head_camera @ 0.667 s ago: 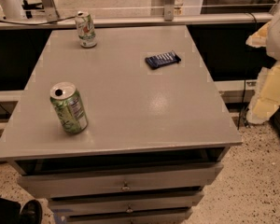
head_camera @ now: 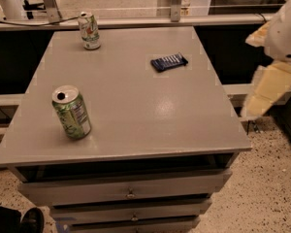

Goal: Move 7up can near rxbar blueberry

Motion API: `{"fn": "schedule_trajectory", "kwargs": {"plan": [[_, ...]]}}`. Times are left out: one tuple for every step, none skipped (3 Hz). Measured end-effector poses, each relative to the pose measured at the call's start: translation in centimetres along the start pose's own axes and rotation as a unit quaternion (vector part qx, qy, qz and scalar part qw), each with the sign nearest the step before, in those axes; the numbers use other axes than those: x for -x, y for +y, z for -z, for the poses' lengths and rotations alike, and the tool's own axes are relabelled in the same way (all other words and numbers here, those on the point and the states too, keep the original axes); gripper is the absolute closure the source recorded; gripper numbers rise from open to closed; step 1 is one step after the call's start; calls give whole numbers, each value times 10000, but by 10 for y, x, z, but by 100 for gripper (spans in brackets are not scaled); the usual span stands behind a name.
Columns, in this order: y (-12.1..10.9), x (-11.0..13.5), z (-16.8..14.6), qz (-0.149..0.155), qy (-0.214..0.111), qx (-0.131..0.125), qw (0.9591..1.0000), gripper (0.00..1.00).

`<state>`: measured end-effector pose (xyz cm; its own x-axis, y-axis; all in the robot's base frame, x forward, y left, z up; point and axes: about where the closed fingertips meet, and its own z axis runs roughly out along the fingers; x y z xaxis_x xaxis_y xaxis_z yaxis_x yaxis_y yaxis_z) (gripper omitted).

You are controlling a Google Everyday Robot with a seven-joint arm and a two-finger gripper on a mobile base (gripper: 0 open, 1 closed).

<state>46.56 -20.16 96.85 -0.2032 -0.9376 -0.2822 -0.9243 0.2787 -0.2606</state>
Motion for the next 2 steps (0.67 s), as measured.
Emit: {"fn": "schedule_trajectory", "kwargs": {"plan": [[-45,63,-61,-30,-1260,126,9919,0],[-101,127,-117,-120,-2596,96,9656,0]]}}
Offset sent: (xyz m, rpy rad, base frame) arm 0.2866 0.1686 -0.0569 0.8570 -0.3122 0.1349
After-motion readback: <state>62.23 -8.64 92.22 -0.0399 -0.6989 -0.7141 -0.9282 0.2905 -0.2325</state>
